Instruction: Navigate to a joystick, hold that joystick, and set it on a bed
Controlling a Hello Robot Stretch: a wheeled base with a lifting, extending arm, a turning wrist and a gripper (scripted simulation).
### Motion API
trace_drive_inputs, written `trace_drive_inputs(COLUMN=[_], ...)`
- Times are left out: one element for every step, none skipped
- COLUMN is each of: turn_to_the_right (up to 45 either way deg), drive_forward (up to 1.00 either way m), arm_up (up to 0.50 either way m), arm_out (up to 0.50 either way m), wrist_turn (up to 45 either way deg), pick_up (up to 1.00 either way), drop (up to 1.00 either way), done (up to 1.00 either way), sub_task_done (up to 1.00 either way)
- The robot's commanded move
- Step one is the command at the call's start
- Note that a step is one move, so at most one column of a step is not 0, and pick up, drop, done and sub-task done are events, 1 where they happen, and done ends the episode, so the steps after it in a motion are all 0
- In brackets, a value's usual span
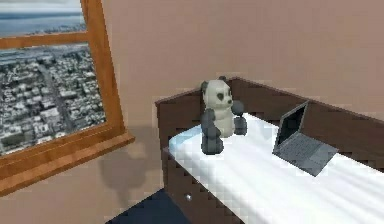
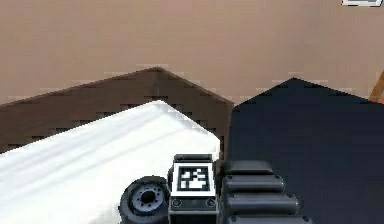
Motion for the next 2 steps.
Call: trace_drive_inputs(turn_to_the_right=[-45.0,-33.0], drive_forward=[0.0,0.0], arm_up=[0.0,0.0], arm_out=[0.0,0.0], wrist_turn=[0.0,0.0], pick_up=[0.0,0.0], drop=[0.0,0.0], done=[0.0,0.0], sub_task_done=[0.0,0.0])
